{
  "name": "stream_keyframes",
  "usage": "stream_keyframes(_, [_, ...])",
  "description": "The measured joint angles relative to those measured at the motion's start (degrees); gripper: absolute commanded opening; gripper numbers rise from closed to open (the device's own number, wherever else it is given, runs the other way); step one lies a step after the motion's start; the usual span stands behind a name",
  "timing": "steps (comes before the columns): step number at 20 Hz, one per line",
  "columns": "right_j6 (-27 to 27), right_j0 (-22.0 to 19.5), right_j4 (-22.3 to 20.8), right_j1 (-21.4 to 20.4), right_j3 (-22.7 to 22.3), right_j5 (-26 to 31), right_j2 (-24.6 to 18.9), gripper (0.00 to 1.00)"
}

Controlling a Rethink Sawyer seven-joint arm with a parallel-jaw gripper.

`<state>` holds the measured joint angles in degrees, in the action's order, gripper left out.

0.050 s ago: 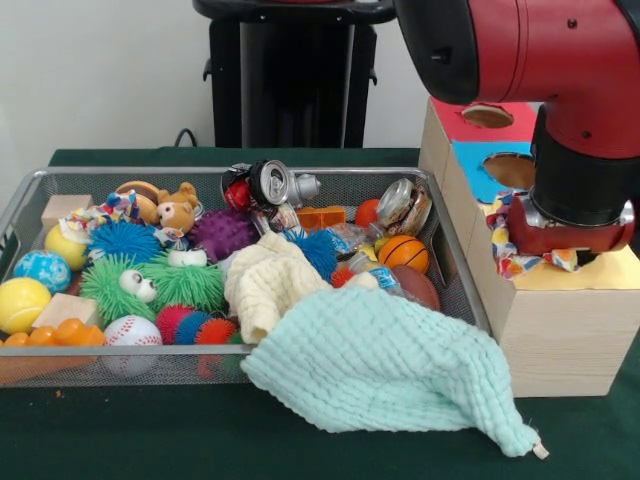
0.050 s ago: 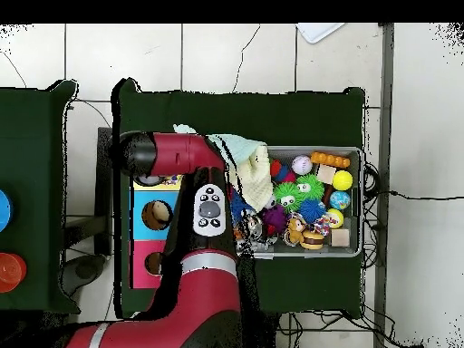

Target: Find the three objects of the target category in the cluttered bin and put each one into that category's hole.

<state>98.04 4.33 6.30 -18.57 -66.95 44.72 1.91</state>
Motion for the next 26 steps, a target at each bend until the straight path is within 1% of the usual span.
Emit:
stream_keyframes(4, [0.0,0.3,0.0,-0.4,0.2,1.6,0.4,1.00])
stream_keyframes(11, [0.0,0.4,-0.2,-3.7,2.6,13.3,1.1,1.00])
stream_keyframes(14, [0.0,0.3,-0.3,-4.9,3.8,16.8,1.2,1.00])
stream_keyframes(17, [0.0,0.0,-0.3,-6.7,5.0,18.5,1.2,1.00])
stream_keyframes(23, [0.0,-0.9,-0.3,-8.6,5.2,18.5,1.2,1.00])
stream_keyframes(26, [0.0,-2.2,-0.5,-9.7,5.1,18.5,1.2,1.00])
